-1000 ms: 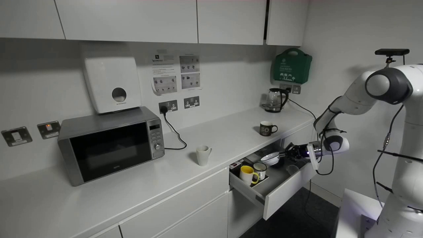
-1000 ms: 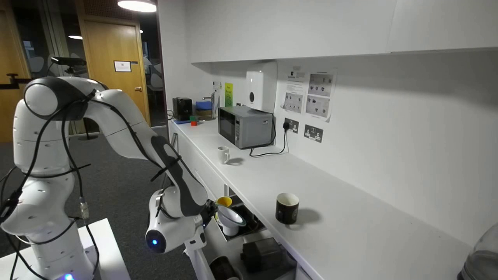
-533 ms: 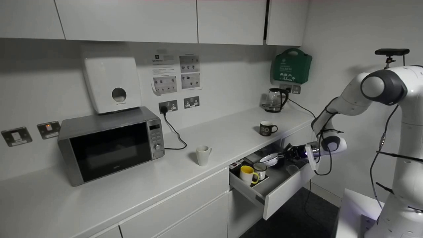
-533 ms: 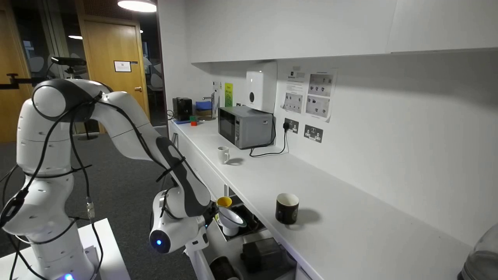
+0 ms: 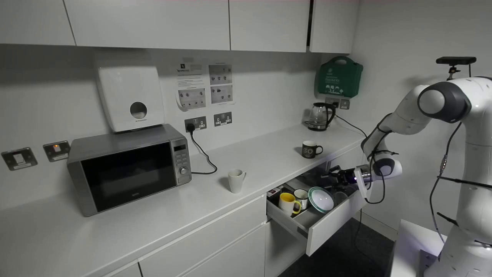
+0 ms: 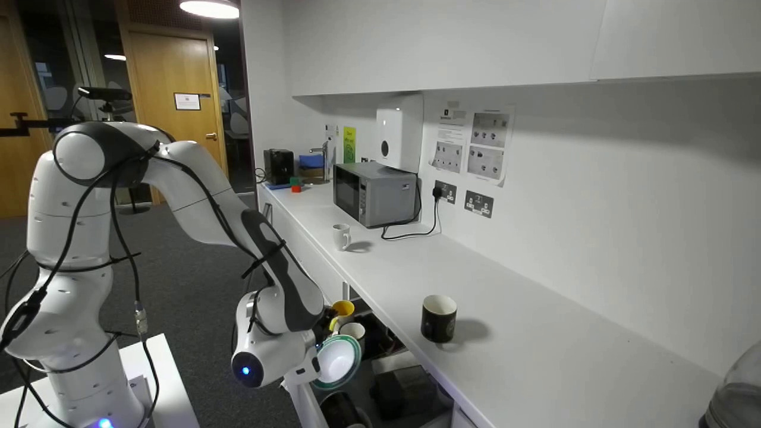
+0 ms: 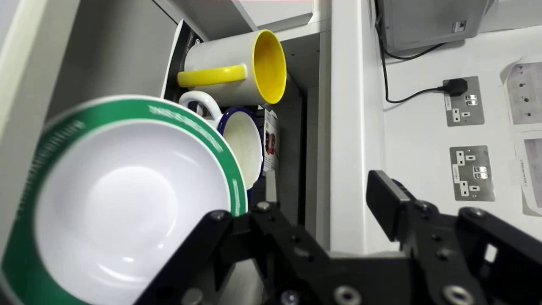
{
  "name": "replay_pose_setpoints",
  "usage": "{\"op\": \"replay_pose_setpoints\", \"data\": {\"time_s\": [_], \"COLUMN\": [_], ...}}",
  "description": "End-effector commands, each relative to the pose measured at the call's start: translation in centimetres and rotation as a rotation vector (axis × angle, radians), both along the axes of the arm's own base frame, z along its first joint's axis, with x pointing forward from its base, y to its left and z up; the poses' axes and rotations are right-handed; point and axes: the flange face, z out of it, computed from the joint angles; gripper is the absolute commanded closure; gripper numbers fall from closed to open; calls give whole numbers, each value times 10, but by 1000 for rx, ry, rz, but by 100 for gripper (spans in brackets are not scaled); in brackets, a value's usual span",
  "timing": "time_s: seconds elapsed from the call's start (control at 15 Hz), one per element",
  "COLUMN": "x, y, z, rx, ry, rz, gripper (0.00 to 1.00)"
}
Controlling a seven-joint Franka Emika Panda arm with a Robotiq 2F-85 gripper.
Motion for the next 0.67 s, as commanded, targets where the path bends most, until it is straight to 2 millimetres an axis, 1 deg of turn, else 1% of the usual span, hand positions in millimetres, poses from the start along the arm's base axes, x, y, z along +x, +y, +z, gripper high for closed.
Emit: {"op": "replay_pose_setpoints", "data": {"time_s": [0.0, 0.07, 0.13, 0.6], "x": [7, 7, 7, 8], "y": [-2, -1, -1, -3], "z": [5, 5, 5, 10], "rx": [11, 11, 11, 4], "ry": [-4, -4, -4, -12], "rz": [11, 11, 12, 11], "gripper": [9, 2, 0, 0]}}
